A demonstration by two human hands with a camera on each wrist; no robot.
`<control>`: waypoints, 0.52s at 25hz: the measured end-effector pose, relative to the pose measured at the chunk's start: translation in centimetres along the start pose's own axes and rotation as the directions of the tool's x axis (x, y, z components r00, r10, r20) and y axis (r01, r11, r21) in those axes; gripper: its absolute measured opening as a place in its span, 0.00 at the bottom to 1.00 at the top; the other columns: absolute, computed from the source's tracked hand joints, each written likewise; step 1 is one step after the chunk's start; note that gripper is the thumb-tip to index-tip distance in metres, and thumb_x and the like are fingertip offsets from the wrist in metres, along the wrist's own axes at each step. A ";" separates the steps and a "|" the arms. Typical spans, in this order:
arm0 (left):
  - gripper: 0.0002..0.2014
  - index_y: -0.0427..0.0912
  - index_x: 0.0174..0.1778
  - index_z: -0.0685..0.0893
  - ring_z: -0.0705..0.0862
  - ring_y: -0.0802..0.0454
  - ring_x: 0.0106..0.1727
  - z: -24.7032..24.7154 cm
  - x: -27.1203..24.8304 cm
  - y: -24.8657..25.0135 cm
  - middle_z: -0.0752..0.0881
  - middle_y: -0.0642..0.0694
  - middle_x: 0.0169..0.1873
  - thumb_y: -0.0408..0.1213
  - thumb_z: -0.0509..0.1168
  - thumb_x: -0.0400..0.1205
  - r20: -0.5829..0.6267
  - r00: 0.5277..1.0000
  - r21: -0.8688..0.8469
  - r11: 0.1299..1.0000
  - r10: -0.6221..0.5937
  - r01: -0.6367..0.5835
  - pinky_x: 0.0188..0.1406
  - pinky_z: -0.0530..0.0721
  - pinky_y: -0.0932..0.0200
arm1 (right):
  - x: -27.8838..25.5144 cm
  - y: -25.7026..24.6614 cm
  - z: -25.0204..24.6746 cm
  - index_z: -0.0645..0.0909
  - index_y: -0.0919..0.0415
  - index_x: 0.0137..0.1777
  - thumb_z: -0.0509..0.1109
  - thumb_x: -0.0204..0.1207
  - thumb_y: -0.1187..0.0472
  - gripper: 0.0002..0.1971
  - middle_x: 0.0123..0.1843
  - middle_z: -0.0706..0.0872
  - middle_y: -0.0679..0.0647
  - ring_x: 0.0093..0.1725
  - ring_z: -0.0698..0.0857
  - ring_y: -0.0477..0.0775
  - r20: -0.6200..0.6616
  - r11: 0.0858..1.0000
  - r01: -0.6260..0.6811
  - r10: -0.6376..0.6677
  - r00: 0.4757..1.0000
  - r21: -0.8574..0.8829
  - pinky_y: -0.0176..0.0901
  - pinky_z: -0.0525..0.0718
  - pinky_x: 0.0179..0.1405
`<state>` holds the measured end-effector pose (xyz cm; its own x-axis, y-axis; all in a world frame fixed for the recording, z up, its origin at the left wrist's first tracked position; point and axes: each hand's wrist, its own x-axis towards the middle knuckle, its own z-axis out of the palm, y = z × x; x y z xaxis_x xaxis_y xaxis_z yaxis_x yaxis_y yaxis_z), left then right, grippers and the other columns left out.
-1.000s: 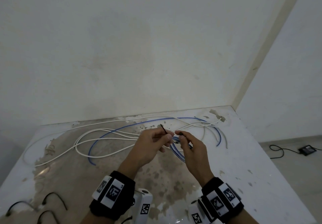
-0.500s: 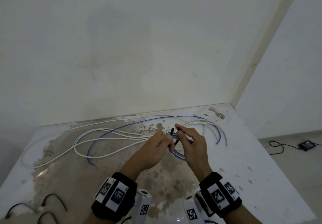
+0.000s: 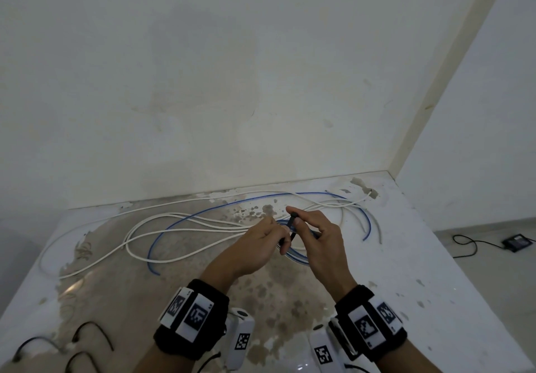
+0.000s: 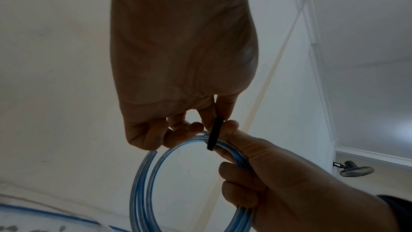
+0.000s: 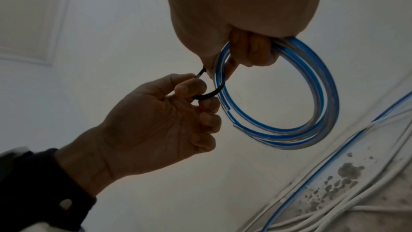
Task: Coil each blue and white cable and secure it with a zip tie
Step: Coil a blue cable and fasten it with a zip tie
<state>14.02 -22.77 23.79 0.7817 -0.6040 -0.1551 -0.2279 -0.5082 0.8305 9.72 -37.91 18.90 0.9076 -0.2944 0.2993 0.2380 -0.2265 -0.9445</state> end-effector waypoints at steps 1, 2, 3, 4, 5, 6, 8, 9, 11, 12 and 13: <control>0.23 0.46 0.28 0.76 0.72 0.63 0.37 -0.1 0.0 0.1 0.71 0.49 0.39 0.44 0.49 0.89 0.001 1.000 0.001 1.000 0.000 0.000 0.48 0.70 0.62 | 0.1 0.0 -0.1 0.89 0.54 0.64 0.68 0.84 0.66 0.13 0.53 0.90 0.45 0.55 0.87 0.44 0.008 1.000 0.012 -0.012 1.000 -0.009 0.27 0.80 0.48; 0.23 0.45 0.28 0.75 0.72 0.63 0.37 -0.1 0.1 0.0 0.71 0.49 0.38 0.43 0.49 0.89 -0.003 1.000 0.003 1.000 0.001 -0.001 0.48 0.70 0.62 | 0.1 0.0 -0.1 0.89 0.54 0.64 0.68 0.84 0.66 0.13 0.53 0.89 0.45 0.54 0.87 0.43 0.019 0.999 0.029 -0.029 0.999 -0.025 0.27 0.81 0.48; 0.23 0.44 0.28 0.74 0.71 0.63 0.36 -0.2 0.1 0.1 0.70 0.49 0.36 0.42 0.49 0.90 -0.016 1.000 0.003 1.000 0.008 -0.008 0.47 0.69 0.61 | 0.2 0.0 -0.2 0.89 0.54 0.64 0.68 0.84 0.67 0.14 0.52 0.89 0.46 0.54 0.87 0.43 0.030 0.998 0.050 -0.048 0.998 -0.042 0.27 0.81 0.50; 0.22 0.43 0.29 0.72 0.71 0.63 0.35 -0.2 0.1 0.2 0.70 0.50 0.34 0.41 0.49 0.90 -0.033 0.999 -0.003 1.000 0.018 -0.018 0.45 0.68 0.61 | 0.3 0.0 -0.3 0.89 0.54 0.64 0.69 0.84 0.68 0.14 0.52 0.89 0.47 0.55 0.87 0.42 0.040 0.997 0.064 -0.062 0.997 -0.054 0.28 0.82 0.51; 0.22 0.42 0.29 0.71 0.70 0.62 0.34 -0.2 0.1 0.3 0.69 0.50 0.32 0.40 0.49 0.90 -0.051 0.998 -0.013 0.999 0.033 -0.033 0.43 0.68 0.61 | 0.4 0.0 -0.4 0.88 0.54 0.64 0.69 0.83 0.68 0.14 0.52 0.89 0.48 0.55 0.88 0.43 0.047 0.996 0.065 -0.062 0.997 -0.055 0.30 0.84 0.52; 0.21 0.42 0.30 0.70 0.69 0.61 0.33 -0.1 0.1 0.4 0.68 0.51 0.30 0.40 0.48 0.91 -0.069 0.996 -0.017 0.998 0.051 -0.052 0.42 0.67 0.63 | 0.5 0.0 -0.5 0.89 0.53 0.63 0.69 0.83 0.68 0.14 0.53 0.89 0.48 0.55 0.88 0.43 0.051 0.998 0.051 -0.049 0.997 -0.045 0.32 0.85 0.52; 0.20 0.42 0.32 0.69 0.67 0.60 0.30 0.2 -0.1 0.7 0.67 0.50 0.28 0.40 0.48 0.91 -0.095 0.992 -0.038 0.996 0.081 -0.085 0.40 0.68 0.66 | 0.6 -0.2 -0.6 0.89 0.52 0.63 0.69 0.84 0.65 0.13 0.54 0.90 0.48 0.56 0.88 0.45 0.066 1.000 0.002 -0.002 0.998 -0.006 0.35 0.86 0.52; 0.20 0.41 0.33 0.70 0.66 0.60 0.29 0.4 -0.1 0.8 0.67 0.51 0.27 0.40 0.48 0.91 -0.105 0.991 -0.066 0.994 0.080 -0.088 0.37 0.68 0.67 | 0.6 -0.3 -0.7 0.89 0.52 0.61 0.68 0.84 0.64 0.12 0.53 0.90 0.49 0.56 0.88 0.45 0.077 1.000 -0.017 0.015 0.997 0.014 0.37 0.87 0.52; 0.20 0.42 0.32 0.69 0.66 0.61 0.25 0.6 0.0 0.8 0.69 0.55 0.23 0.40 0.49 0.91 -0.118 0.991 -0.127 0.989 0.061 -0.076 0.30 0.67 0.68 | 0.6 -0.7 -0.6 0.91 0.50 0.52 0.66 0.85 0.61 0.11 0.49 0.91 0.49 0.54 0.89 0.46 0.099 0.999 -0.030 0.027 0.995 0.030 0.41 0.88 0.52; 0.20 0.43 0.31 0.69 0.66 0.62 0.24 0.9 0.1 0.6 0.70 0.57 0.21 0.40 0.49 0.91 -0.130 0.990 -0.154 0.985 0.058 -0.078 0.28 0.66 0.68 | 0.6 -0.9 -0.7 0.91 0.50 0.48 0.66 0.85 0.61 0.12 0.46 0.92 0.49 0.52 0.90 0.48 0.115 0.999 -0.031 0.028 0.993 0.031 0.43 0.88 0.52; 0.20 0.44 0.31 0.68 0.67 0.63 0.23 1.1 0.2 0.3 0.70 0.58 0.19 0.40 0.49 0.91 -0.145 0.988 -0.180 0.980 0.060 -0.086 0.28 0.65 0.68 | 0.6 -1.1 -0.7 0.92 0.50 0.44 0.67 0.85 0.61 0.13 0.45 0.92 0.49 0.51 0.90 0.49 0.132 0.998 -0.044 0.039 0.990 0.039 0.43 0.89 0.52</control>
<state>13.48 -23.76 23.41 0.8423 -0.5383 -0.0257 -0.1862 -0.3353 0.9235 9.77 -38.49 20.17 0.9539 -0.1775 0.2419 0.2109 -0.1767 -0.9614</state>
